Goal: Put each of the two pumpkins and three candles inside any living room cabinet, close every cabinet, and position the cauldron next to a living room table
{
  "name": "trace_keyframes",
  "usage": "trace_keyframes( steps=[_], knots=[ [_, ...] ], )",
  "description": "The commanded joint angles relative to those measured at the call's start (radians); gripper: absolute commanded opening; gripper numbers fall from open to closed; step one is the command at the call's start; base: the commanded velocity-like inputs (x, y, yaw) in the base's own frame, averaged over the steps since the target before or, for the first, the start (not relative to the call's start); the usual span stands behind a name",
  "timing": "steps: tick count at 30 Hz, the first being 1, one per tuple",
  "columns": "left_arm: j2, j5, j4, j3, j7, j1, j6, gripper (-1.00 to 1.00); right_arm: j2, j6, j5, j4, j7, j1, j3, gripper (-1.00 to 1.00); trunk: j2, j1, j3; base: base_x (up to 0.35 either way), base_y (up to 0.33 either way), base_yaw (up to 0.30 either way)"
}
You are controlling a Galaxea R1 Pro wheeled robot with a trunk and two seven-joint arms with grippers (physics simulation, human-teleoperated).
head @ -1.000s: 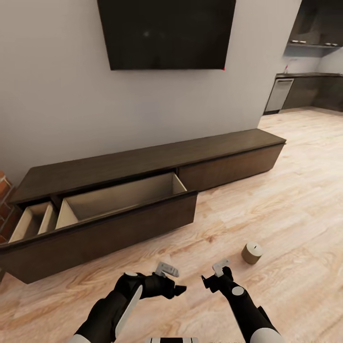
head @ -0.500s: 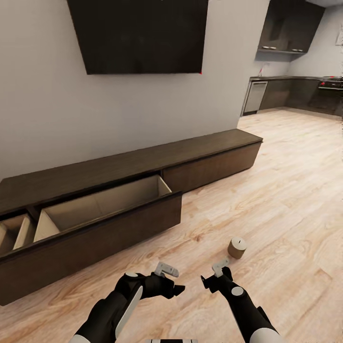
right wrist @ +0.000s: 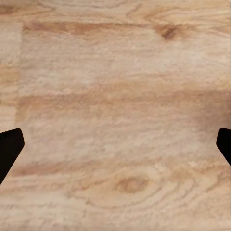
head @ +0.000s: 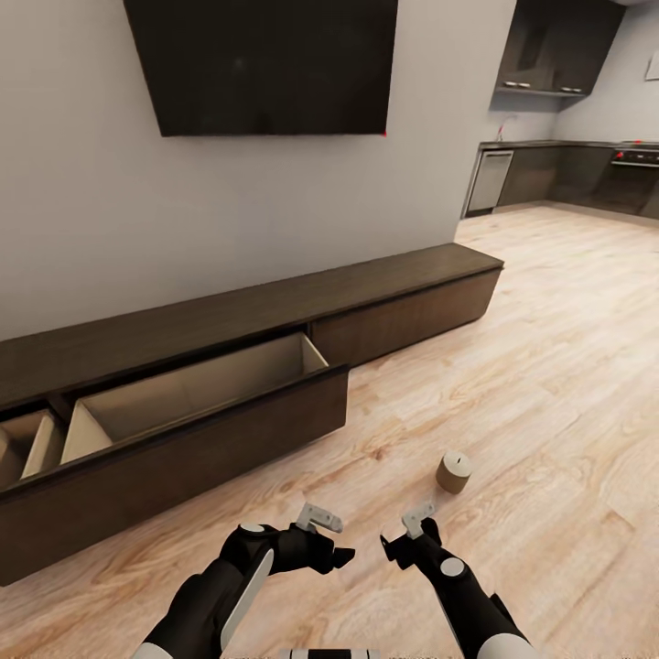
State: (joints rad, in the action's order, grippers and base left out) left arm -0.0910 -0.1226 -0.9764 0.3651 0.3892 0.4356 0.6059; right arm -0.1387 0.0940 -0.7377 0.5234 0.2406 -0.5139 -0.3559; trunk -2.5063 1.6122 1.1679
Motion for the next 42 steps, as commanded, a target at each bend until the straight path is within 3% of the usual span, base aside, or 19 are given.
trace_keyframes(
  steps=[1,13,27,34,42],
  knots=[
    [0.0,0.0,0.0,0.0,0.0,0.0,0.0,1.0,0.0,0.001,0.0,0.0,0.0,0.0,0.0,1.0,0.0,0.0,0.002,0.0,0.0,-0.039],
    [0.0,0.0,0.002,-0.001,0.0,0.0,0.0,1.0,0.001,0.018,0.001,-0.003,0.001,0.0,-0.001,1.0,0.0,0.0,0.017,0.0,0.0,-0.139],
    [0.001,0.0,-0.001,-0.003,0.0,0.0,0.0,1.0,0.002,0.029,0.004,-0.003,0.005,0.0,-0.002,1.0,0.0,0.0,0.011,0.0,0.0,-0.281],
    [0.001,0.0,0.001,-0.003,0.001,0.0,0.0,1.0,0.004,0.029,0.057,-0.005,0.005,0.0,-0.002,1.0,0.0,0.0,0.009,0.0,0.0,-0.283],
    [0.001,0.0,0.001,-0.003,0.001,0.0,0.0,1.0,0.004,0.029,0.069,-0.019,0.004,0.0,-0.002,1.0,0.0,0.0,0.014,0.0,0.0,-0.264]
  ],
)
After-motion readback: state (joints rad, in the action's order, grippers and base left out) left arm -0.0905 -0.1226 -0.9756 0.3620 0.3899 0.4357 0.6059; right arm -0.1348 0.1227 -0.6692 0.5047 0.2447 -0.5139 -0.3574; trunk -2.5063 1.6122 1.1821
